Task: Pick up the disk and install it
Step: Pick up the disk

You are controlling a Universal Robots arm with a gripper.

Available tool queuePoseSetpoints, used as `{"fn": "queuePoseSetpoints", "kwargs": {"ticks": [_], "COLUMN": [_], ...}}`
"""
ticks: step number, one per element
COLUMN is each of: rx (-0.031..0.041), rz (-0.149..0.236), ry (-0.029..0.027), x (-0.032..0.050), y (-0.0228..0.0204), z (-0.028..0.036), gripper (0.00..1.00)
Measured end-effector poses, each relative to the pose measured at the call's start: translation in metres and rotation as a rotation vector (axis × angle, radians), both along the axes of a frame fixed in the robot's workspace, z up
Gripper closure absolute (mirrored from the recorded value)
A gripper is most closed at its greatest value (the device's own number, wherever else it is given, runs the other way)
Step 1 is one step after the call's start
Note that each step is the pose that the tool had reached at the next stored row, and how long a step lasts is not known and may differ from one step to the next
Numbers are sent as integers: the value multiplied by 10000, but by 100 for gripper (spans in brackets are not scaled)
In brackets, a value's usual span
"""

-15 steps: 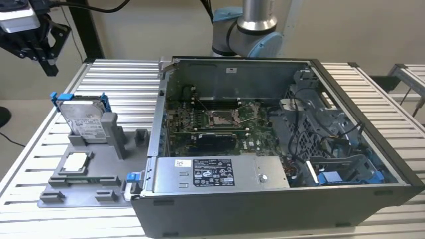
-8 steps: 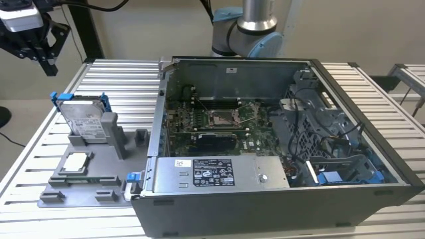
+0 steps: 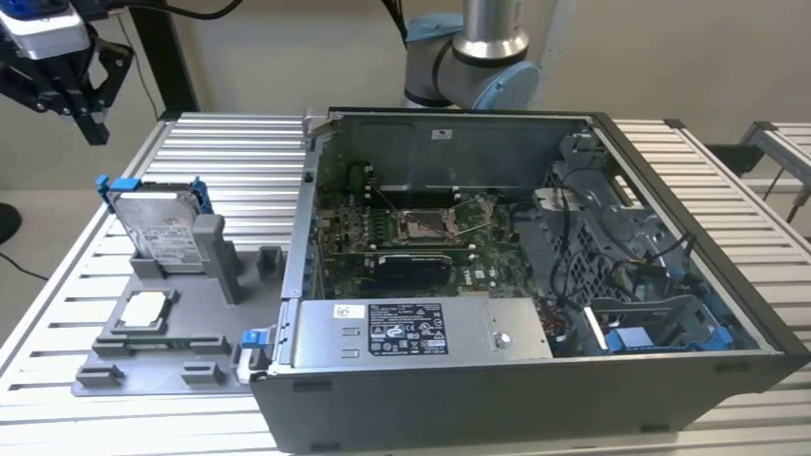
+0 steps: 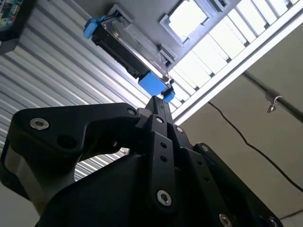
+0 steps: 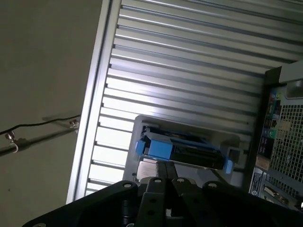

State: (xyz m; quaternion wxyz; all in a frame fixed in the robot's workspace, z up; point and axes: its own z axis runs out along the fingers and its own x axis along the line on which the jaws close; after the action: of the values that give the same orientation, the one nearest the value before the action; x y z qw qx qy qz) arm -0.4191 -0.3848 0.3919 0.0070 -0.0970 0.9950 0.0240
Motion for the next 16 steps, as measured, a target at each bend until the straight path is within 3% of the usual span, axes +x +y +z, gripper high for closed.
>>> {"fn": "queuePoseSetpoints", "kwargs": {"ticks": [16], "rx": [-35], "rz": [1094], "ry": [0], "x": [-2], "y": [1], "z": [9], "gripper": [100]}}
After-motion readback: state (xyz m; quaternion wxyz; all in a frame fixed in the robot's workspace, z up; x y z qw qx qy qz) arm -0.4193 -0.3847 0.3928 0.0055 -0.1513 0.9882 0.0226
